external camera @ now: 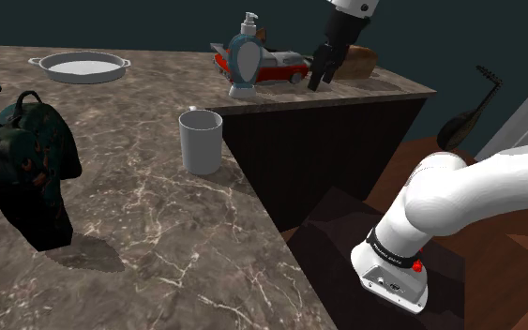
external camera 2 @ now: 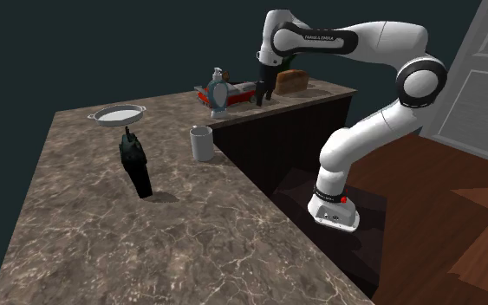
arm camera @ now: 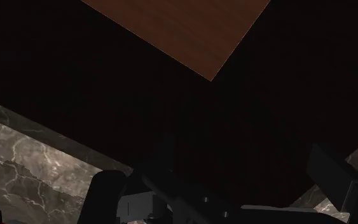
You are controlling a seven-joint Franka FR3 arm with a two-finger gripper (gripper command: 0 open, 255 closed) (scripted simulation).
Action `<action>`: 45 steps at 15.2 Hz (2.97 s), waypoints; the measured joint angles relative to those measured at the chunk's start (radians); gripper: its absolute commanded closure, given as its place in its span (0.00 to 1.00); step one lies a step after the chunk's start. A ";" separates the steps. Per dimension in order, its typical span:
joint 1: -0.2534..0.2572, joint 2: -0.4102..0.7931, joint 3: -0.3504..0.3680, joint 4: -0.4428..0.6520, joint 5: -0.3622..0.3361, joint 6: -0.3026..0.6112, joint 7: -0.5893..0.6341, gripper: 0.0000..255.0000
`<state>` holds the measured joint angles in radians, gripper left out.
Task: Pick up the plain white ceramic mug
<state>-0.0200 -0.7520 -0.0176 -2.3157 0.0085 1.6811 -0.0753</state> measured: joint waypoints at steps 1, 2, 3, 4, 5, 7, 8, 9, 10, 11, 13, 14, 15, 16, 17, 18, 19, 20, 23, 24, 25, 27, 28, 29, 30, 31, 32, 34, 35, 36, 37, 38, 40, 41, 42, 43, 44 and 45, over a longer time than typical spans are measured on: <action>0.000 0.000 0.000 0.000 0.000 0.000 0.000 0.00; 0.003 0.004 0.010 0.002 0.005 0.002 0.011 0.00; 0.009 0.008 0.028 -0.001 0.015 0.009 0.031 0.00; 0.014 0.022 0.045 0.008 0.024 0.014 0.050 0.00; 0.020 0.034 0.064 0.011 0.034 0.024 0.072 0.00; 0.033 0.063 0.106 0.038 0.054 0.025 0.121 0.00; 0.039 0.079 0.127 0.051 0.063 0.028 0.145 0.00; 0.043 0.097 0.145 0.061 0.070 0.037 0.165 0.00; 0.051 0.104 0.171 0.062 0.081 0.044 0.195 0.00; 0.056 0.127 0.194 0.082 0.089 0.048 0.222 0.00; 0.062 0.174 0.231 0.121 0.098 0.058 0.266 0.00; 0.067 0.192 0.254 0.143 0.103 0.054 0.294 0.00; 0.069 0.222 0.277 0.167 0.106 0.062 0.321 0.00; 0.069 0.250 0.292 0.200 0.105 0.057 0.340 0.00; 0.073 0.275 0.314 0.219 0.106 0.064 0.367 0.00; 0.075 0.303 0.336 0.241 0.105 0.070 0.394 0.00; 0.079 0.321 0.358 0.256 0.106 0.074 0.422 0.00; 0.083 0.344 0.379 0.273 0.104 0.081 0.448 0.00; 0.085 0.436 0.435 0.362 0.083 0.081 0.522 0.00; 0.086 0.458 0.447 0.379 0.077 0.085 0.539 0.00; 0.087 0.468 0.454 0.383 0.074 0.091 0.549 0.00; 0.089 0.472 0.460 0.366 0.074 0.112 0.556 0.00; 0.090 0.472 0.462 0.354 0.074 0.124 0.558 0.00; 0.091 0.470 0.463 0.335 0.076 0.140 0.557 0.00; 0.091 0.469 0.463 0.323 0.076 0.152 0.556 0.00; 0.091 0.472 0.464 0.308 0.076 0.169 0.557 0.00; 0.092 0.470 0.465 0.298 0.077 0.178 0.557 0.00; 0.092 0.469 0.464 0.289 0.077 0.186 0.556 1.00; 0.092 0.469 0.464 0.287 0.078 0.187 0.556 1.00; 0.092 0.468 0.464 0.287 0.078 0.188 0.555 1.00; 0.092 0.468 0.464 0.286 0.078 0.188 0.555 1.00; 0.092 0.468 0.464 0.286 0.078 0.188 0.555 1.00; 0.092 0.468 0.464 0.286 0.078 0.189 0.555 1.00; 0.092 0.468 0.464 0.286 0.078 0.189 0.555 1.00; 0.092 0.468 0.464 0.286 0.078 0.189 0.555 1.00; 0.092 0.469 0.464 0.287 0.078 0.188 0.555 1.00; 0.092 0.467 0.463 0.293 0.078 0.181 0.555 1.00; 0.091 0.469 0.464 0.305 0.077 0.170 0.556 1.00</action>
<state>0.0712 -0.2825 0.4460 -2.0102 0.0852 1.8514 0.4810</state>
